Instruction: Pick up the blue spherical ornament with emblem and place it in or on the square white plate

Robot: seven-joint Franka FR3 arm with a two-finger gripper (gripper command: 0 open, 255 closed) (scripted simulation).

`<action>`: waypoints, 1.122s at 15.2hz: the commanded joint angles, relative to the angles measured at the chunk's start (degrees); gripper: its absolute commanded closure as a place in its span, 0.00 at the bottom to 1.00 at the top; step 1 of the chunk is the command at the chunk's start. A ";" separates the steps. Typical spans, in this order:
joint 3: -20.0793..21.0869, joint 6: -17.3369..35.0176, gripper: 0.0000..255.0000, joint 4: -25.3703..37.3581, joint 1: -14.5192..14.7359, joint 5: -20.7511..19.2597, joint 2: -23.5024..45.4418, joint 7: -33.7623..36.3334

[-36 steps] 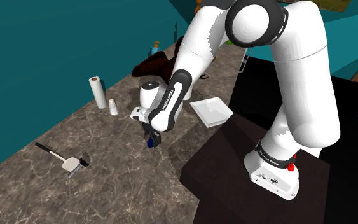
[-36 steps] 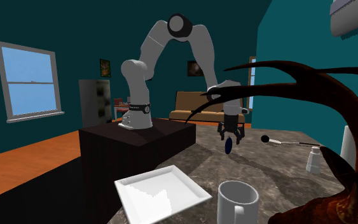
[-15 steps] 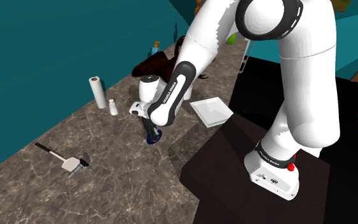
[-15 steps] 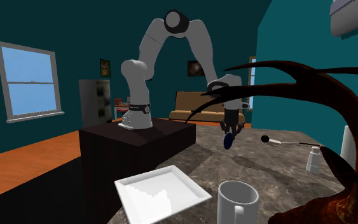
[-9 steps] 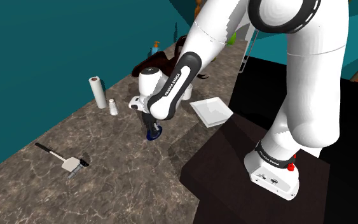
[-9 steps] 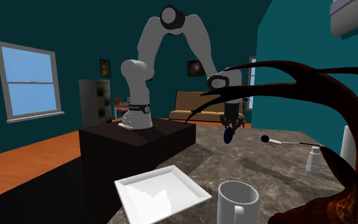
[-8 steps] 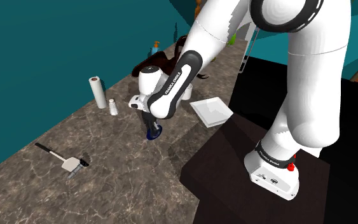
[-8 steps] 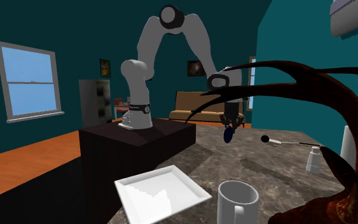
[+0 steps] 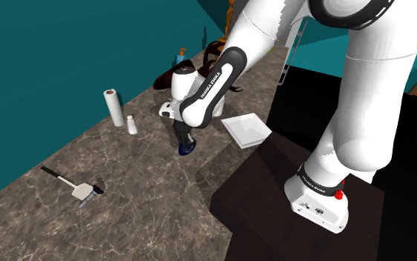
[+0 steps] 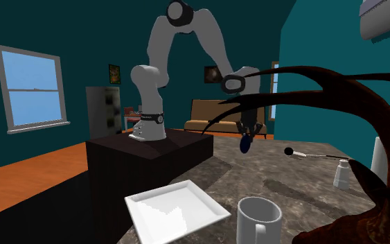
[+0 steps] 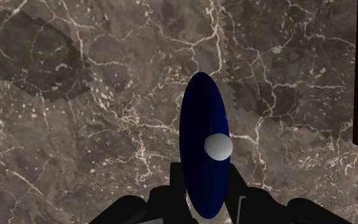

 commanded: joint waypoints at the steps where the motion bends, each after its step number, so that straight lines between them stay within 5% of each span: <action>1: -0.18 1.15 1.00 -2.67 -2.24 0.59 -1.47 -2.96; 17: -4.93 3.51 1.00 -12.70 -21.91 4.89 -8.29 -31.10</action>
